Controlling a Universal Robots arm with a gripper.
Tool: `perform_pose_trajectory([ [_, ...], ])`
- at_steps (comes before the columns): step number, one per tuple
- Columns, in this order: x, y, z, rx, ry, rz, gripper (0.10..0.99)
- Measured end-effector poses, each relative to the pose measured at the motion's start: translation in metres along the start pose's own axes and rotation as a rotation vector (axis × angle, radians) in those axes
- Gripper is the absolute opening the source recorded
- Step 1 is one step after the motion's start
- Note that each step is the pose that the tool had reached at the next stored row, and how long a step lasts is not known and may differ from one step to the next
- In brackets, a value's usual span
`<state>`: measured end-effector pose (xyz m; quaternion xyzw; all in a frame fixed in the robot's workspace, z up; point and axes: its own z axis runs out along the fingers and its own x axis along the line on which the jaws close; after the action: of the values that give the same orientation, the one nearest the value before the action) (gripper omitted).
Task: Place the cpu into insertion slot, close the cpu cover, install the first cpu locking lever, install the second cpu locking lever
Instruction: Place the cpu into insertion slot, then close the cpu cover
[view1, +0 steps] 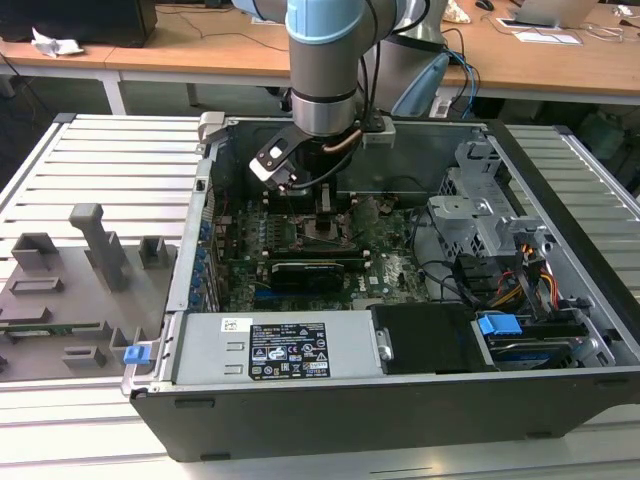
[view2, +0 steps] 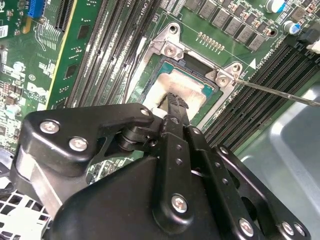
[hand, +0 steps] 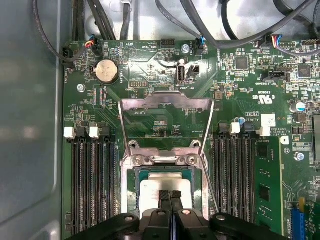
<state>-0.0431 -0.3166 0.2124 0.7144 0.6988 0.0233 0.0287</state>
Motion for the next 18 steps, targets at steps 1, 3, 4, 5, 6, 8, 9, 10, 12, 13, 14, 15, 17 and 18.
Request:
perform_pose_trajectory([
  [1,0.0000,0.0001,-0.0005,0.000,0.0001,0.000,0.106],
  [3,0.0000,0.0002,-0.0012,0.001,0.0001,0.000,0.106],
  [4,0.0000,0.0002,-0.0015,0.001,0.0002,0.000,0.106],
  [5,0.0000,0.0002,-0.0018,0.001,0.0001,0.000,0.106],
  [6,0.0000,0.0002,-0.0023,0.001,-0.0001,0.000,0.106],
  [8,0.0000,0.0004,-0.0029,0.001,0.0002,0.000,0.106],
  [9,0.0000,0.0004,-0.0033,0.001,0.0000,0.001,0.106],
  [10,0.0000,0.0004,-0.0036,0.001,0.0001,0.001,0.106],
  [12,-0.0001,0.0004,-0.0039,0.001,0.0003,0.001,0.106],
  [13,0.0000,0.0004,-0.0040,0.001,0.0008,0.001,0.106],
  [14,0.0000,0.0004,-0.0042,0.001,0.0007,0.001,0.106],
  [15,0.0000,0.0004,-0.0044,0.001,0.0007,0.001,0.106],
  [17,0.0000,0.0005,-0.0048,0.001,0.0008,0.001,0.106],
  [18,0.0000,0.0005,-0.0049,0.001,0.0009,0.001,0.106],
])
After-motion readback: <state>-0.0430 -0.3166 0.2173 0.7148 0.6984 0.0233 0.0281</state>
